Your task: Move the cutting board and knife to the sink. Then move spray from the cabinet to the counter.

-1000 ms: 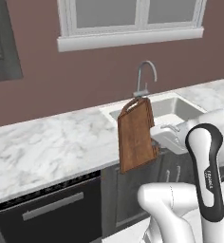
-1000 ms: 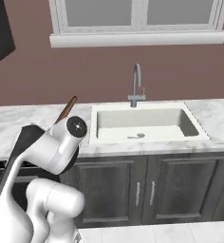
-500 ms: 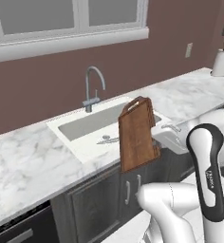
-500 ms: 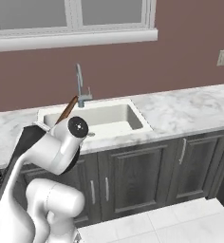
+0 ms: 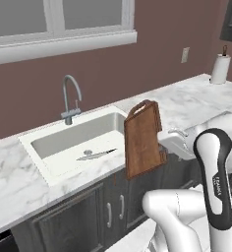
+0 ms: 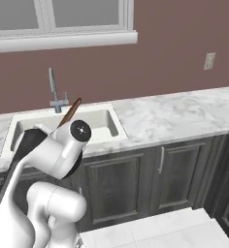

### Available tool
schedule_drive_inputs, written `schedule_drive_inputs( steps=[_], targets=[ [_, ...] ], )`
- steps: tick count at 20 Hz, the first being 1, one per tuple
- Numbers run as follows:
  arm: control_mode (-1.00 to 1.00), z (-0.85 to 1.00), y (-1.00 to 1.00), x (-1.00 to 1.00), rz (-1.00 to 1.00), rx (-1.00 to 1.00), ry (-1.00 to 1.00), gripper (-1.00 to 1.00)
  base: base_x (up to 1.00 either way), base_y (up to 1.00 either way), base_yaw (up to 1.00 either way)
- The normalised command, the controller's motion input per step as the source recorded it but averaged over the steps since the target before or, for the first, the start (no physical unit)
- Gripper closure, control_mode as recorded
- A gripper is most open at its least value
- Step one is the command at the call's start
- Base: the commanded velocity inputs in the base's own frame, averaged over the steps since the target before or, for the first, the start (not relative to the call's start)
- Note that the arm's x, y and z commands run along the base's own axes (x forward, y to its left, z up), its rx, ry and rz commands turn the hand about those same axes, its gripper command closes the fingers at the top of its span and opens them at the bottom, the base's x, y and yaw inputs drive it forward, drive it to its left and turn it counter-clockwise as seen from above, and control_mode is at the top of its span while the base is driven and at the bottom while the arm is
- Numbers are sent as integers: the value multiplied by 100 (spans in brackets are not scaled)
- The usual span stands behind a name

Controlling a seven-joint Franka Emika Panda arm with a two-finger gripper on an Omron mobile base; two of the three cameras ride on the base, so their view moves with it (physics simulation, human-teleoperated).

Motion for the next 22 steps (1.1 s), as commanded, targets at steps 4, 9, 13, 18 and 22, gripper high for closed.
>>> schedule_drive_inputs(
  steps=[4,9,13,18,22],
  targets=[
    [100,0,0,0,0,0,0,100,23,-61,16],
    [100,0,0,0,0,0,0,100,51,-57,13],
    [100,0,0,0,0,0,0,100,49,-48,15],
    [100,0,0,0,0,0,0,100,46,-9,12],
    [100,0,0,0,0,0,0,100,56,12,8]
  ],
)
